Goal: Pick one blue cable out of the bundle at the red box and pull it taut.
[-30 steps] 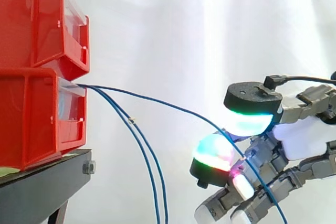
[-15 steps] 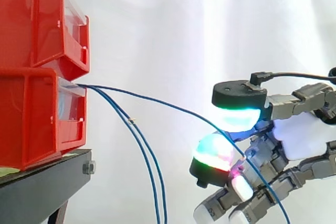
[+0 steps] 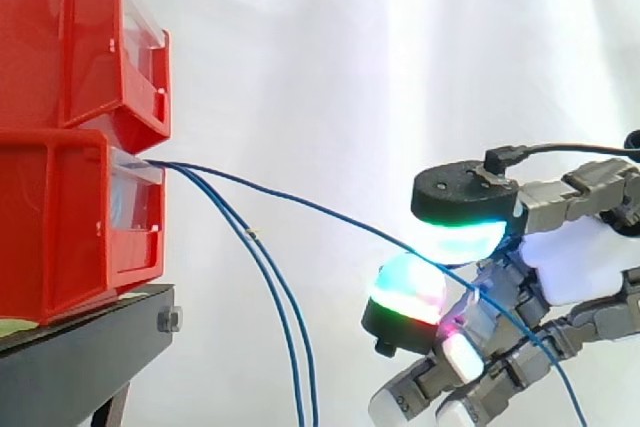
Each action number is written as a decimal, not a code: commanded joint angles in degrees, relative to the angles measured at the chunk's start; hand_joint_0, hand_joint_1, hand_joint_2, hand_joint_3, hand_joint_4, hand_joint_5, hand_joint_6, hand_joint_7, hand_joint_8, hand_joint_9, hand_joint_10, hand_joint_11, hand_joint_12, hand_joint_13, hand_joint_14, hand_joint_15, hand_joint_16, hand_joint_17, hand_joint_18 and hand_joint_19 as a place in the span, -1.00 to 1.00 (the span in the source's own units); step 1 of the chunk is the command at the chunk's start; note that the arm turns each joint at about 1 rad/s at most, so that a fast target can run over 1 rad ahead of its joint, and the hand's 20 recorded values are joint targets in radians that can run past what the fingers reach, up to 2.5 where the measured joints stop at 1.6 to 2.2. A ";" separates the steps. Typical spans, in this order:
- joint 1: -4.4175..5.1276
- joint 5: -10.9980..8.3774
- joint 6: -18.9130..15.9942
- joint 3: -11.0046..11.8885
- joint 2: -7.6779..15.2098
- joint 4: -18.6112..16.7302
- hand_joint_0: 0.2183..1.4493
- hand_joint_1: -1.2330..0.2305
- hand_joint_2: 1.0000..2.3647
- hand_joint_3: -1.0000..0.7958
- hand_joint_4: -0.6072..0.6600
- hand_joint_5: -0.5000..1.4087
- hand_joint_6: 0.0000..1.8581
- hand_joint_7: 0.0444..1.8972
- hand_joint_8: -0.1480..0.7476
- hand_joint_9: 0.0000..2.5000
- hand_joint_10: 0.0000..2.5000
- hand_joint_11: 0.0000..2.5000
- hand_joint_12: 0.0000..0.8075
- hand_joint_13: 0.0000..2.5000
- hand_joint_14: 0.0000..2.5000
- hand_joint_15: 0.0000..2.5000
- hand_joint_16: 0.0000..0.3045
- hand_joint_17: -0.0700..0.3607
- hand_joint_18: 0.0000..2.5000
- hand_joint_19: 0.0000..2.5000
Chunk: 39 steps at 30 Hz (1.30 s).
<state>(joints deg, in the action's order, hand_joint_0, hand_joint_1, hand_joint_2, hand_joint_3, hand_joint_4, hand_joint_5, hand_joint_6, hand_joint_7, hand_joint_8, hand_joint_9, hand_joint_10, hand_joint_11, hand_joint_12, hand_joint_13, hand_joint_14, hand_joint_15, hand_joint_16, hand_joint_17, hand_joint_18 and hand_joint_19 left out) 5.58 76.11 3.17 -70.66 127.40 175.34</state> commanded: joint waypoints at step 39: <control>0.22 -0.09 0.26 0.00 0.04 0.00 -0.40 -0.52 -0.97 0.17 -0.07 -0.53 -0.07 0.18 0.02 -0.38 -0.99 -0.59 -0.09 -0.60 -0.99 -0.87 -0.64 -0.10 -0.42 -0.79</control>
<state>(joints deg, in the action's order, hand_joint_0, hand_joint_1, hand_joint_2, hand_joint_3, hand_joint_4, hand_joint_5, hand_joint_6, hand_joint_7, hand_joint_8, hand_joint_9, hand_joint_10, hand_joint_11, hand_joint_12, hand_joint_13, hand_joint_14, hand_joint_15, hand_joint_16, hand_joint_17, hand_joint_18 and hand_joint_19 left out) 5.80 76.03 3.35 -70.66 127.41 175.34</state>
